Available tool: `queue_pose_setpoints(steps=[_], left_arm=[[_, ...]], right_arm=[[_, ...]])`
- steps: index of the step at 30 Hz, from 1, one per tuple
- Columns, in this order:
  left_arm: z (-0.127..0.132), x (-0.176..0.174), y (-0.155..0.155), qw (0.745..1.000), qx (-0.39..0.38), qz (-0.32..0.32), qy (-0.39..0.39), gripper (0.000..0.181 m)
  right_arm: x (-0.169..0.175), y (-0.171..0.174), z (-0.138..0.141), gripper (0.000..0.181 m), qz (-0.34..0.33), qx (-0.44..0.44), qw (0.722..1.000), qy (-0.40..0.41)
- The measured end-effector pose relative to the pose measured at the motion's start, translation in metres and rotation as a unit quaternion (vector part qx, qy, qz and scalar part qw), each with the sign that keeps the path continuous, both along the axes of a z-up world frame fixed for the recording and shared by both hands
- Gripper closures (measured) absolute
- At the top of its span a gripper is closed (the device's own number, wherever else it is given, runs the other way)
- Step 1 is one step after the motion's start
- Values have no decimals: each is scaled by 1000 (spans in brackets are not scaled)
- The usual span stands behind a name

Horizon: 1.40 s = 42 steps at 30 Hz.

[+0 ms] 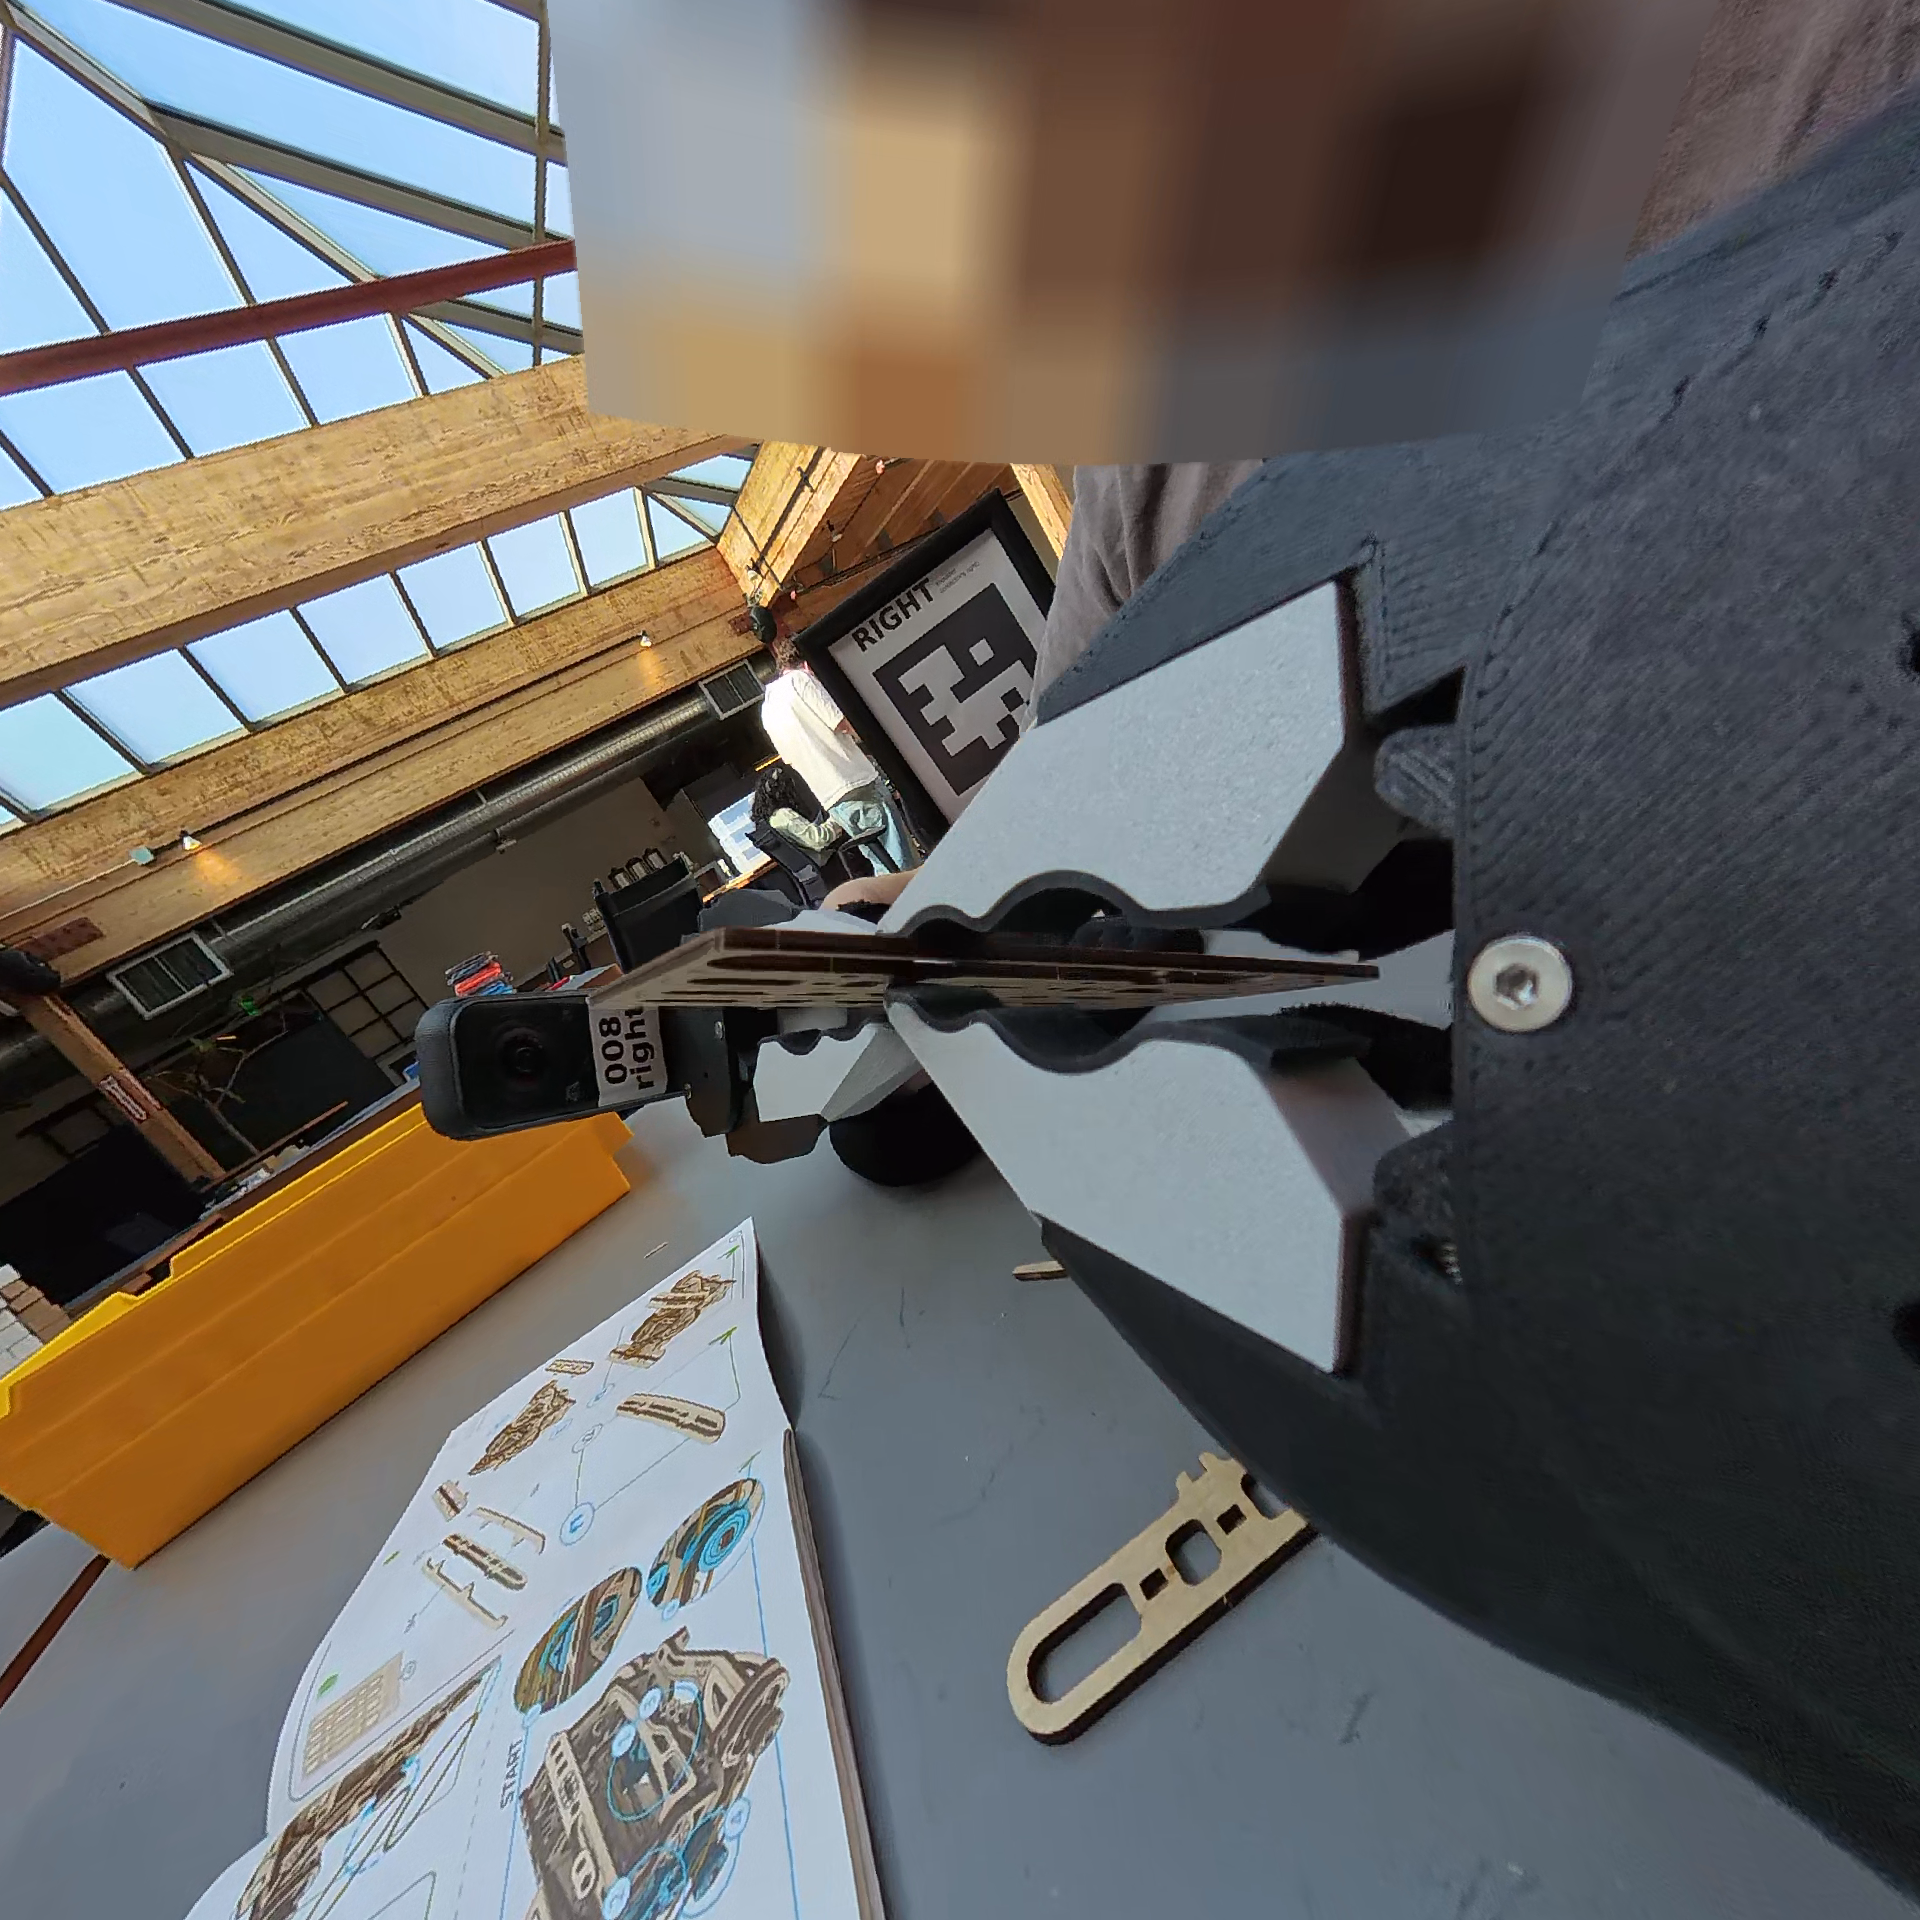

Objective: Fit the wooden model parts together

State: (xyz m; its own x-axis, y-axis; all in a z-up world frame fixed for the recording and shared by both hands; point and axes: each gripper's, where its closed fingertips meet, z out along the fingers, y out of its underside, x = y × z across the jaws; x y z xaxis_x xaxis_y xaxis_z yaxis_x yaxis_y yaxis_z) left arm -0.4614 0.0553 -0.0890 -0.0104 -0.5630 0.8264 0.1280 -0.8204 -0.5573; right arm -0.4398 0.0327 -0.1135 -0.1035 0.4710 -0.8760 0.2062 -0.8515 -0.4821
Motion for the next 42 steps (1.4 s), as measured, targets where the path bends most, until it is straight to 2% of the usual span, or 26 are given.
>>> queue_pose_setpoints(steps=[3, 6, 13, 15, 17, 30, 34, 42], left_arm=[[3, 4, -3, 1000, -1, -9, -8, 159], [-3, 10, -7, 1000, 5, -20, 13, 155], [-13, 16, -11, 999, 7, -34, 40, 160], [-15, 16, -10, 998, 10, -32, 47, 166], [-15, 15, -11, 998, 13, -32, 47, 180], [-17, 17, -14, 997, 26, -40, 60, 181], [-24, 20, -16, 994, 42, -43, 89, 181], [-33, 27, -23, 990, 55, -58, 117, 181]], right_arm=[[0, 2, -1, 181, -7, 6, 1000, -3], [0, 3, 0, 181, -11, 11, 1000, -2], [1, 6, 2, 181, -23, 25, 999, 1], [1, 6, 2, 181, -23, 27, 999, 0], [0, 5, 1, 181, -20, 28, 999, -1], [-1, 1, -1, 181, -11, 40, 999, -7], [-4, 0, -2, 163, -15, 63, 998, -16], [-7, 3, -7, 176, -33, 112, 992, -43]])
